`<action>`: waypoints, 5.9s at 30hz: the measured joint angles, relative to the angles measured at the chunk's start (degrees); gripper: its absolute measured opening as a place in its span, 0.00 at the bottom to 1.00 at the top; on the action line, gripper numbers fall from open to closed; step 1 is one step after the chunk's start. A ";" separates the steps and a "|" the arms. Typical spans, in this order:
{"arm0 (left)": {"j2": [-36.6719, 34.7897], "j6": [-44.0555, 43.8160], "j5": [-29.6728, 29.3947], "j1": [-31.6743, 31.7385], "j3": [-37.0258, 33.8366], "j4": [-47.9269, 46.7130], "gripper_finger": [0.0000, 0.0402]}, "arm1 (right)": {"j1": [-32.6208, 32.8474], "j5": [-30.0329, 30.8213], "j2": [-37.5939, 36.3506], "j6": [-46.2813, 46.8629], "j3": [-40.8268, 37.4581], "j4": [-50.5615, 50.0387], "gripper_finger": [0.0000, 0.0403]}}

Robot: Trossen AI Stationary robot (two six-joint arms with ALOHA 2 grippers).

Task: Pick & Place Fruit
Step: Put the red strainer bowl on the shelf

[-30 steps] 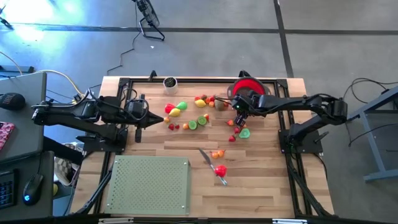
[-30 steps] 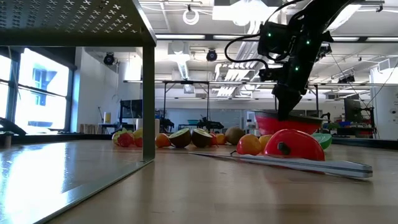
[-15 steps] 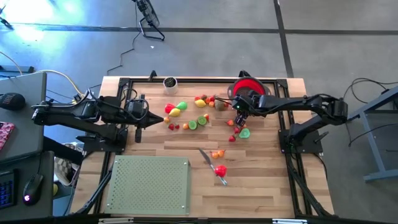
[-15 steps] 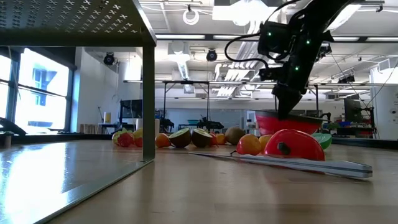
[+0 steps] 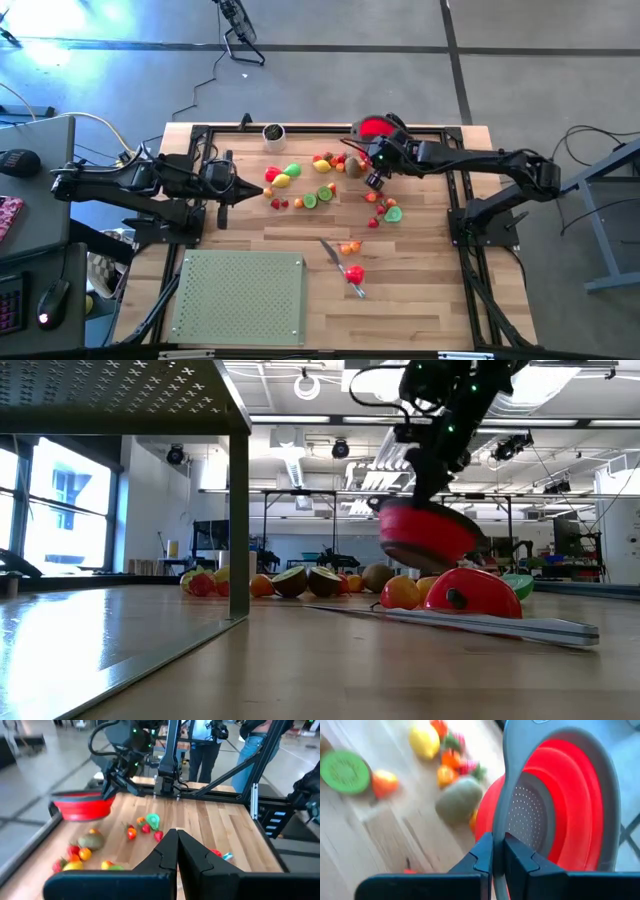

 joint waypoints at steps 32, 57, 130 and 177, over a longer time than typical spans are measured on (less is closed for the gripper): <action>-19.07 3.22 3.22 -0.02 -2.45 -6.34 0.00 | 17.86 7.24 0.02 -4.84 22.12 0.66 0.04; -20.58 -5.31 1.01 -0.02 -0.68 -12.50 0.00 | 40.89 9.93 2.92 -5.39 27.43 14.25 0.04; -21.58 -17.15 -1.51 0.00 -0.70 -17.54 0.00 | 46.84 -11.82 35.93 -41.72 57.88 -4.81 0.07; -21.58 -17.29 -0.88 0.00 -0.70 -17.49 0.00 | 51.62 1.94 32.45 -30.48 57.85 -2.29 0.56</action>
